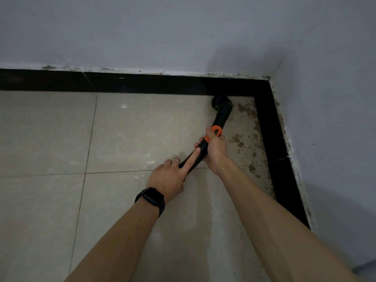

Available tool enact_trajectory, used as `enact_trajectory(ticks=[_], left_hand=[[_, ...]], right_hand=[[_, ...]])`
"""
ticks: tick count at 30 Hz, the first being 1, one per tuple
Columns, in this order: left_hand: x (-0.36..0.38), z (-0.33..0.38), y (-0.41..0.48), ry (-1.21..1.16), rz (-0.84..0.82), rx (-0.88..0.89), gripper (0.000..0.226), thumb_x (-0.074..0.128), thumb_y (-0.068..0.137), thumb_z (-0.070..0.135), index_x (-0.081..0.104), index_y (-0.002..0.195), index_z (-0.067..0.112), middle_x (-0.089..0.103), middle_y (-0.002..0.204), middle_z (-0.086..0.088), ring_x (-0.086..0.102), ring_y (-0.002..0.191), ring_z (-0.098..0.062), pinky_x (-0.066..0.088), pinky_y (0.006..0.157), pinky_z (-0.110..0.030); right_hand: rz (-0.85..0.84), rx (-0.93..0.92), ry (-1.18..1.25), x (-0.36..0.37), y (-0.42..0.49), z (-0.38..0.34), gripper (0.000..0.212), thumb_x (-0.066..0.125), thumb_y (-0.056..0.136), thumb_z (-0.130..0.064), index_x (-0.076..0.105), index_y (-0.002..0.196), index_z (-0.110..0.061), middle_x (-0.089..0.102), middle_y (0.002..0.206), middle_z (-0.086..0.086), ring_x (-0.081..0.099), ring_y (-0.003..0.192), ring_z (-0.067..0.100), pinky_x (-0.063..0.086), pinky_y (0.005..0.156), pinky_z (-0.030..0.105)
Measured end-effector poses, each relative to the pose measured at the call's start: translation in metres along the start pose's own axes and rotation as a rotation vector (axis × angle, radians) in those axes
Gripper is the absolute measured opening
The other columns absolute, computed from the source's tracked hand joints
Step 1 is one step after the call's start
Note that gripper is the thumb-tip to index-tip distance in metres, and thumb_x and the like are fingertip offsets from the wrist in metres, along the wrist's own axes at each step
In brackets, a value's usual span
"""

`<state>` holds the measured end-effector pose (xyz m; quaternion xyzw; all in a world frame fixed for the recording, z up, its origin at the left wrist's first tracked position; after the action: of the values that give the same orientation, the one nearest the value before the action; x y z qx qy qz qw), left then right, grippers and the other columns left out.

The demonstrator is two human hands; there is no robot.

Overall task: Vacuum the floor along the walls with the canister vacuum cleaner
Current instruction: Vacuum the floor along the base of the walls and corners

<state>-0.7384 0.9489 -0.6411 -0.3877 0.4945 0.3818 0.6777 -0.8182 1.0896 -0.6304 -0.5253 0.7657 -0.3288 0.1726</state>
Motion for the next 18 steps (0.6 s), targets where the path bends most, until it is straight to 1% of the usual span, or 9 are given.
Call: enact_trajectory(ticks=[3,6,9,13,18], left_hand=[[0.000,-0.003,0.006,-0.025,-0.001,-0.014,0.109,0.055,0.087,0.018,-0.036,0.143,0.038,0.048,0.129,-0.014,0.054,0.103,-0.028,0.047,0.077,-0.035],[-0.002,-0.007,0.008,-0.043,0.006,-0.032,0.109,0.056,0.088,0.019,-0.037,0.141,0.039,0.049,0.127,-0.014,0.054,0.102,-0.028,0.046,0.074,-0.034],[-0.005,-0.016,0.005,-0.048,0.008,-0.057,0.111,0.057,0.088,0.019,-0.039,0.140,0.040,0.050,0.127,-0.014,0.055,0.101,-0.028,0.047,0.072,-0.035],[-0.005,-0.037,-0.015,-0.027,0.008,-0.081,0.112,0.056,0.087,0.019,-0.040,0.140,0.041,0.051,0.123,-0.015,0.055,0.097,-0.028,0.051,0.071,-0.036],[-0.015,-0.076,-0.047,-0.022,0.008,-0.170,0.113,0.057,0.089,0.021,-0.043,0.138,0.043,0.050,0.113,-0.010,0.054,0.094,-0.026,0.050,0.070,-0.035]], right_hand=[[0.009,-0.006,-0.013,0.004,0.005,-0.003,0.047,0.058,0.104,-0.033,0.045,0.141,-0.007,0.058,0.074,0.002,0.062,0.056,0.016,0.056,0.063,0.036],[0.006,-0.007,-0.040,0.012,0.008,-0.006,0.051,0.059,0.102,-0.034,0.046,0.143,-0.005,0.059,0.073,0.002,0.063,0.056,0.015,0.056,0.062,0.035],[-0.004,0.001,-0.045,0.022,0.007,-0.007,0.051,0.059,0.102,-0.034,0.045,0.142,-0.008,0.059,0.074,0.002,0.064,0.058,0.016,0.056,0.063,0.037],[-0.072,0.045,-0.036,0.042,-0.002,0.003,0.049,0.058,0.103,-0.034,0.044,0.143,-0.009,0.058,0.076,0.003,0.063,0.063,0.018,0.056,0.065,0.038],[-0.148,0.081,-0.048,0.090,-0.021,0.019,0.047,0.058,0.103,-0.032,0.040,0.143,-0.013,0.058,0.083,0.006,0.063,0.063,0.020,0.058,0.069,0.040]])
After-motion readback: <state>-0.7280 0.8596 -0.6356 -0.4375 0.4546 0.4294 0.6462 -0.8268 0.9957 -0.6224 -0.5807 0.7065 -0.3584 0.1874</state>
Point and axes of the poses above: each hand's wrist, its own y-axis towards the middle knuckle, its own x-axis out of the palm, z = x × y, the point moved 1 cm from there along y, towards the middle knuckle
